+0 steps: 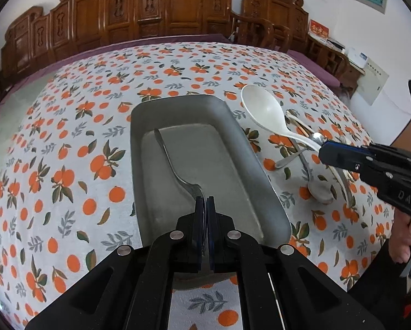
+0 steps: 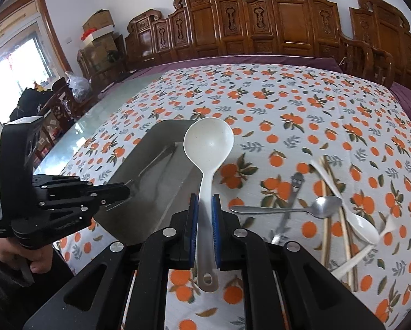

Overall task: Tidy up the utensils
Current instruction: 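Lower the metal fork into the grey tray and open the left gripper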

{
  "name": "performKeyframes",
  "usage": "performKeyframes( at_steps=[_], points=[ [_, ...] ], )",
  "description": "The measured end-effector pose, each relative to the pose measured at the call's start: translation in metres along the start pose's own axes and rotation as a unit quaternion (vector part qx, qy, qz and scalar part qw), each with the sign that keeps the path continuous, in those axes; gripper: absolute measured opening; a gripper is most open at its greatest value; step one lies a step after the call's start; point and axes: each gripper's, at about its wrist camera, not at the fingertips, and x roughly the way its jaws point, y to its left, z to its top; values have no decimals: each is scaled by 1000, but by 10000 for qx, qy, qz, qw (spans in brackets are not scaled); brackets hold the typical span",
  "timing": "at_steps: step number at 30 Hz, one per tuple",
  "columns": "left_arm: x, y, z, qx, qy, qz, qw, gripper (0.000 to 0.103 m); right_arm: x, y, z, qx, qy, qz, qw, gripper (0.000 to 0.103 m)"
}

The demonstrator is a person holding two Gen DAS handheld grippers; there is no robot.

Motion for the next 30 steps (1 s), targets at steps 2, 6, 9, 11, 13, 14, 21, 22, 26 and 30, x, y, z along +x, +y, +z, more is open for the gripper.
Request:
performKeyframes(
  at_steps=[2,6,9,11,13,14,21,22,26,30],
  points=[
    [2,4,0,-63,30,-9,10000,2,1,4,2,-3,-1,15,10000,11],
    [8,7,0,-99,140,62,9998,2,4,12,6,-16,14,24,10000,11],
    [6,13,2,-176,81,93,9998,2,8,18,7,-19,28,41,10000,11],
    [2,16,3,-236,16,63,9997,2,11,23,9,-24,46,56,10000,11],
    [-3,19,4,-285,-51,38,9996,2,16,29,11,-19,65,86,9999,11],
    [-5,21,5,-313,-87,33,9995,2,18,30,12,-10,73,95,9999,11],
    [-27,35,9,-413,-425,153,9981,2,44,46,19,159,181,167,9996,11],
    [-29,39,10,-443,-450,161,9979,2,50,48,20,211,217,187,9994,11],
    [-34,46,11,-484,-529,231,9972,2,68,56,23,302,280,167,9990,11],
    [-37,51,11,-540,-570,248,9966,2,82,58,25,417,329,139,9985,12]
  ],
)
